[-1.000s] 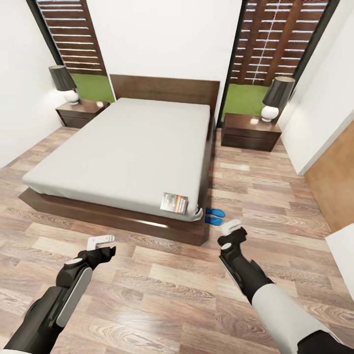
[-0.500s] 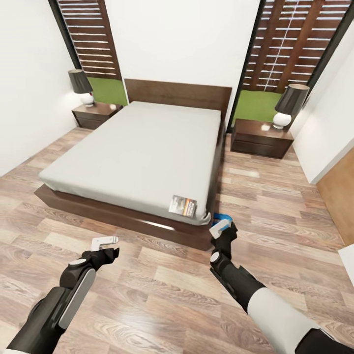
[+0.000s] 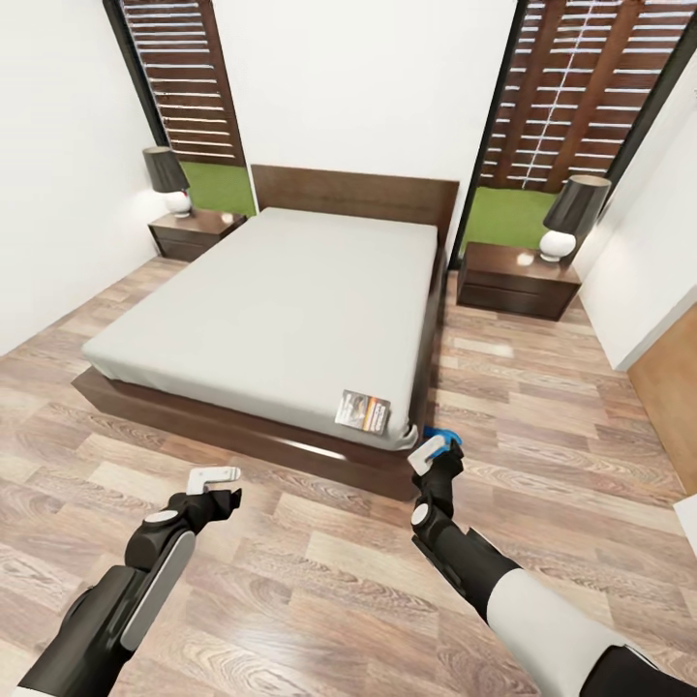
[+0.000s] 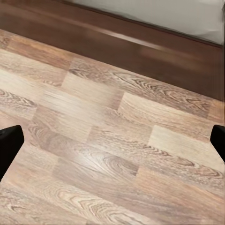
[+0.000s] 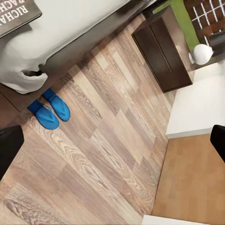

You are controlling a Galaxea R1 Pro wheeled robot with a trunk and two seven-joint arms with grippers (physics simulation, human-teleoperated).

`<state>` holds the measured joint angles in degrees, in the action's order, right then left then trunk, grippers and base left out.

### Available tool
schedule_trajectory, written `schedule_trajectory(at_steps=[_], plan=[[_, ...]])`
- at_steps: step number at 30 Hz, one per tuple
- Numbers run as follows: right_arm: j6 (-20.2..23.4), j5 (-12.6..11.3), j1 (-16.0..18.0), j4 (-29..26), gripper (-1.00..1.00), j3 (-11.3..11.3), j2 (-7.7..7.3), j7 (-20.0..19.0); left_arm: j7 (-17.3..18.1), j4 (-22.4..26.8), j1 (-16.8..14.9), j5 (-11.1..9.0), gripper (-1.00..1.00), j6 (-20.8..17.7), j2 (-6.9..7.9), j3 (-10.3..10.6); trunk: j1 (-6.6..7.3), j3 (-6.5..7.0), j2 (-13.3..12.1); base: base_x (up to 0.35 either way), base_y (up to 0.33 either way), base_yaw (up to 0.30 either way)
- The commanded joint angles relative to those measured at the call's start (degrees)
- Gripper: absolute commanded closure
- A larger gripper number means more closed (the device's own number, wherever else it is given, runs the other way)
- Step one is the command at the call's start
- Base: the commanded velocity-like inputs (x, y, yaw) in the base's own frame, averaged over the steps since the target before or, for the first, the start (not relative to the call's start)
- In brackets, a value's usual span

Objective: In the bedroom, move the book from the bed onto either nightstand, and place the two sandals side by side next to the bed.

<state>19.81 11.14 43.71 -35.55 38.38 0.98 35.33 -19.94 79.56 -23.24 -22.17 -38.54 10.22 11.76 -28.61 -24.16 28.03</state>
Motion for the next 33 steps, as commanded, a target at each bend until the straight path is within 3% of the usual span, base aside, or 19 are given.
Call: schedule_trajectory(at_steps=[1,16,24,33], plan=[[0.43,0.37,0.06,0.02,-1.00,0.19,-0.01,0.17,-0.60,0.57,-0.05,-0.62,-1.00,-0.14,0.07,0.20,-0.25,-0.17,0.50,0.000,0.000,0.000],[0.10,0.32,0.06,0.66,-1.00,0.43,-0.01,1.00,-0.63,1.75,-0.05,-0.65,-1.00,-0.22,0.07,0.28,-3.55,-1.46,6.52,0.000,0.000,0.000],[-0.35,0.21,0.06,1.88,-1.00,3.77,0.03,1.19,-0.63,1.79,-0.05,-0.66,-1.00,-0.22,0.07,0.28,-5.30,-2.15,9.72,0.000,0.000,0.000],[-0.39,0.26,0.06,2.21,-1.00,4.50,0.05,1.12,-0.63,1.75,-0.05,-0.68,-1.00,-0.22,0.07,0.28,-7.28,-2.92,13.33,0.000,0.000,0.000]])
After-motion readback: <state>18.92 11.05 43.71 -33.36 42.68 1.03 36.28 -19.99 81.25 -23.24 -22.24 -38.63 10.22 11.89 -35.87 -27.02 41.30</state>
